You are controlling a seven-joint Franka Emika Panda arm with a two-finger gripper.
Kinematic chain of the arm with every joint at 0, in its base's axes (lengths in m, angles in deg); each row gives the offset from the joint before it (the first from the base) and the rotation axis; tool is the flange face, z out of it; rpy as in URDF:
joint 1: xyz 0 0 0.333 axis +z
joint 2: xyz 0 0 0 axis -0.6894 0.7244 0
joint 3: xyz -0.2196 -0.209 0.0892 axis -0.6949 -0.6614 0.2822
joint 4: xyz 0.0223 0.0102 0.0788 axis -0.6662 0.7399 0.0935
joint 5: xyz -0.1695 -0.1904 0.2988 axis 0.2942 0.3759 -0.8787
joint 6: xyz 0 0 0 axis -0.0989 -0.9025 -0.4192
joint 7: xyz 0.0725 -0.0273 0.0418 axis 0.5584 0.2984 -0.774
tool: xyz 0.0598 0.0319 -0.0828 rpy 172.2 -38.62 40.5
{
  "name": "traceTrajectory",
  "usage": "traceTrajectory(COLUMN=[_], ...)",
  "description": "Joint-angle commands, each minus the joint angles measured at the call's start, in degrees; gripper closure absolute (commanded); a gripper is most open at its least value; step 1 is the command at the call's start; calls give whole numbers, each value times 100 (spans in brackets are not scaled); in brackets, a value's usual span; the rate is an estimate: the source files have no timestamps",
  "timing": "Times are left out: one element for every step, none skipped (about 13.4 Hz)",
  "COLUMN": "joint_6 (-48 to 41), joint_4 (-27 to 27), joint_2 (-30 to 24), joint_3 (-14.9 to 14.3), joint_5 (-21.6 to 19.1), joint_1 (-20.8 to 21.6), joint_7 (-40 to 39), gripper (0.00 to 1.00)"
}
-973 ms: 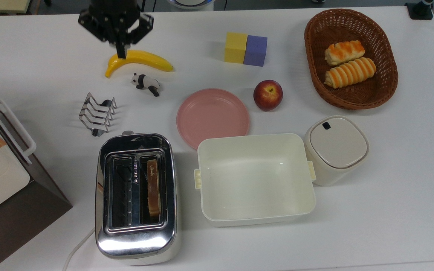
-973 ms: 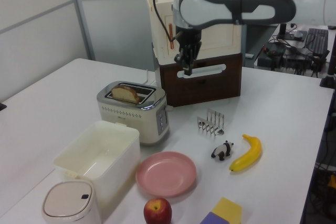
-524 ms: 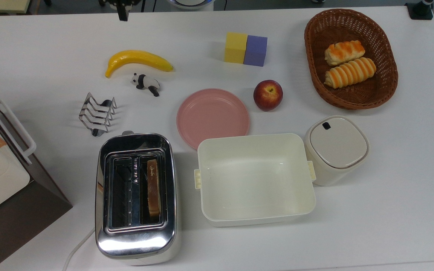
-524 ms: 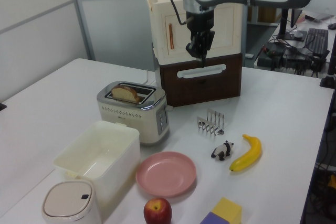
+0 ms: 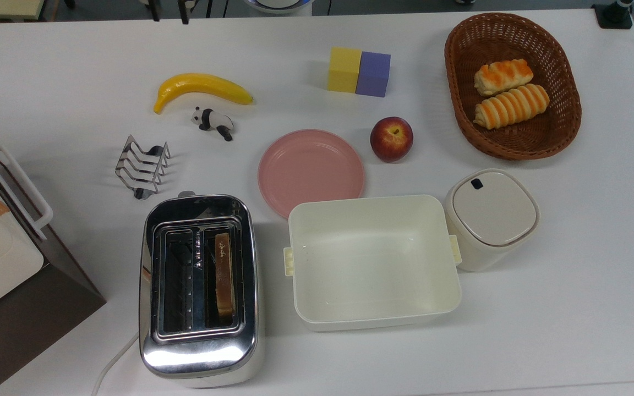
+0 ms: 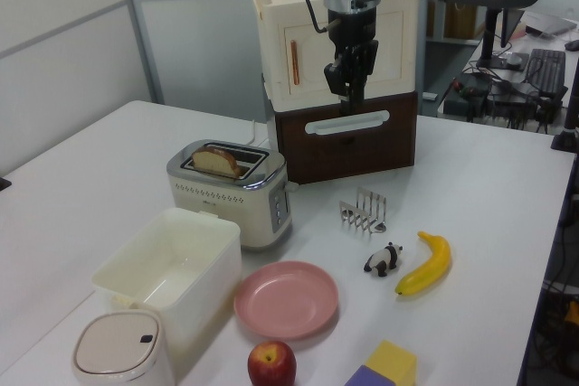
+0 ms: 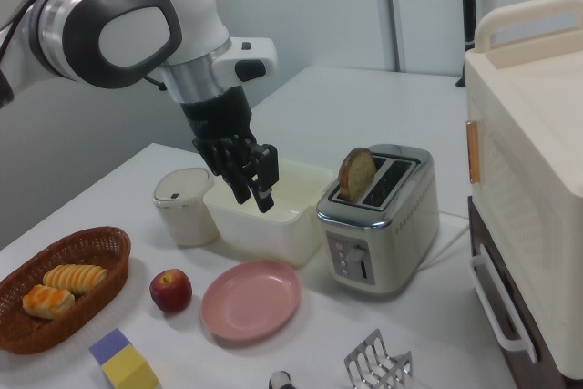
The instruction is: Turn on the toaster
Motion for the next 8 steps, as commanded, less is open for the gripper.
traceTrajectory(joint_6=[-65, -65, -74, -74, -91, -109, -100, -92], joint_4=[41, 41, 41, 32, 32, 32, 32, 41], joint_2=[-81, -81, -81, -81, -81, -81, -73, -73], joint_3=[-26, -26, -35, -44, -61, -70, -70, -61], joint_5=[-32, -5, -31, -49, -84, -136, -207, -216], joint_1=[88, 88, 88, 88, 79, 70, 61, 79], joint_7=[-22, -40, -31, -31, -57, -58, -75, -66], gripper=[0, 0, 0, 0, 0, 0, 0, 0])
